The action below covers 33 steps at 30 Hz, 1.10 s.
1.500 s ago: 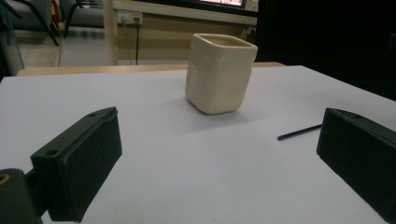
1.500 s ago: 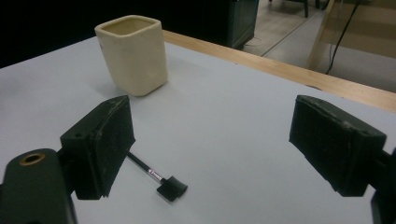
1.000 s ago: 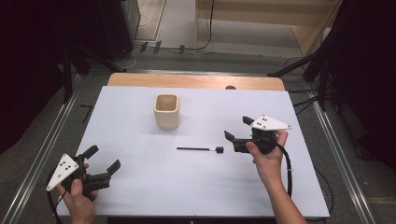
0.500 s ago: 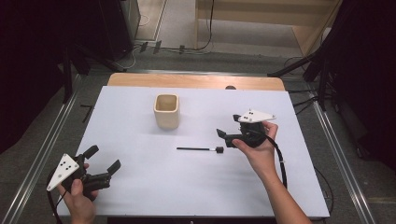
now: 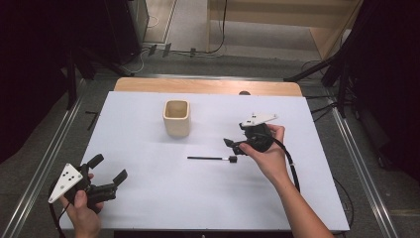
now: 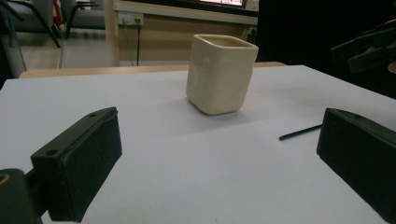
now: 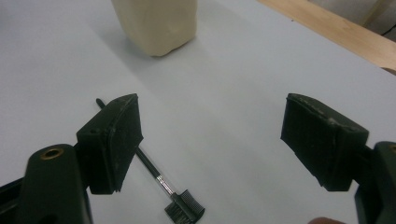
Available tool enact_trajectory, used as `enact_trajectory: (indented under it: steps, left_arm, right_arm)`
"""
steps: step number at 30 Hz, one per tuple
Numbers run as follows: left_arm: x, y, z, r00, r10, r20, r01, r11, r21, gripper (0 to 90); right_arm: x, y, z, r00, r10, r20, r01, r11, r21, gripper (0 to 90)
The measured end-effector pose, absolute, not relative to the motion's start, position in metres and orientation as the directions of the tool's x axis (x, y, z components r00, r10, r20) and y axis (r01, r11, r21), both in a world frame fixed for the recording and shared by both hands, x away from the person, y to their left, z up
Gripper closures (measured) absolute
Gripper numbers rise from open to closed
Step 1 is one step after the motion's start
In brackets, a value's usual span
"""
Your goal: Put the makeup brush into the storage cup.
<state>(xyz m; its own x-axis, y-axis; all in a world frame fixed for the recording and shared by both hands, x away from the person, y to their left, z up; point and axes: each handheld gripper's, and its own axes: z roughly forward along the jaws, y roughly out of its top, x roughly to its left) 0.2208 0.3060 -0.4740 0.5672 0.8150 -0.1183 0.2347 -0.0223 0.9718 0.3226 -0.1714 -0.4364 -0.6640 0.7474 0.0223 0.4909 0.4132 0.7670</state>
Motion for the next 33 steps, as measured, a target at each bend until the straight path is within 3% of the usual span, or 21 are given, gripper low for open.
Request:
enact_trajectory:
  steps: [13, 21, 33]
  left_arm:
    - [0.222, 0.305, -0.474, 0.569, 0.814, -0.117, 0.239, -0.027, 0.971, 0.2]
    - [0.222, 0.305, -0.475, 0.571, 0.813, -0.115, 0.239, -0.031, 0.971, 0.2]
    - [0.222, 0.305, -0.475, 0.571, 0.813, -0.116, 0.240, -0.030, 0.970, 0.2]
  right_arm:
    - [0.333, -0.145, -0.447, -0.742, 0.670, -0.013, 0.505, 0.572, 0.646, 26.0]
    - [0.340, -0.127, -0.454, -0.783, 0.622, -0.024, 0.506, 0.659, 0.557, 50.9]
    - [0.350, -0.109, -0.464, -0.890, 0.457, -0.001, 0.418, 0.815, 0.402, 64.5]
